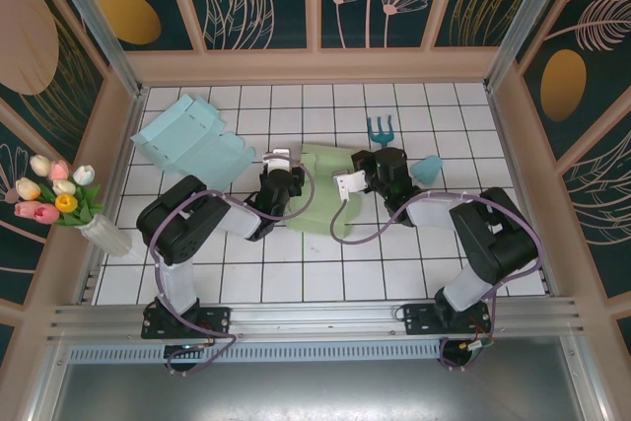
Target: Fold the paper box
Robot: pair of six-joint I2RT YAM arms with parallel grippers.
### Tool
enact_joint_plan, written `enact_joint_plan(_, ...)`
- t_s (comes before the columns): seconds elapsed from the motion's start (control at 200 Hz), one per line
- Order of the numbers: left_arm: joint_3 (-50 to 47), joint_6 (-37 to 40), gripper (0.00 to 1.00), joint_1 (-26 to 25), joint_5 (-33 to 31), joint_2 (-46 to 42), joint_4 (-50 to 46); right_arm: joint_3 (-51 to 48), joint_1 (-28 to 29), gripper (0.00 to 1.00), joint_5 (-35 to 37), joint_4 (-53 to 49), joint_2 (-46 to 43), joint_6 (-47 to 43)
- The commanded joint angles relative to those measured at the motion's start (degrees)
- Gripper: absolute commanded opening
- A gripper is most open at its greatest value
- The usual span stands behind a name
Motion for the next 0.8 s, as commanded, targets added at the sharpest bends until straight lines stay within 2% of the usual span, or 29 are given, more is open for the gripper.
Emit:
enact_joint_plan(0.0,0.00,2.52,0.53,0.02,6.62,1.62,3.55,0.60,-0.03,0.00,-0.81,-4.99,-0.36,0.63)
enact_joint_plan(0.12,-1.37,2.75,0.53,0.07,10.24,1.36,5.33,0.77,0.01,0.00,-0.72,-5.22,-0.15,0.63)
enact_joint_plan(0.385,-4.81,2.99,0.55,0.02,10.73,-0.89,6.16,0.86,-0.01,0.00,-0.46,-5.38,-0.06,0.70)
enact_joint_plan(0.54,-4.28,3.50,0.56,0.03,13.13,-1.20,5.12,0.95,0.00,0.00,-0.54,-5.50,-0.01,0.72)
enact_joint_plan(0.796,1.78,3.71,0.56,0.04,9.36,2.61,0.42,0.95,0.23,0.00,-0.63,-5.68,-0.11,0.64)
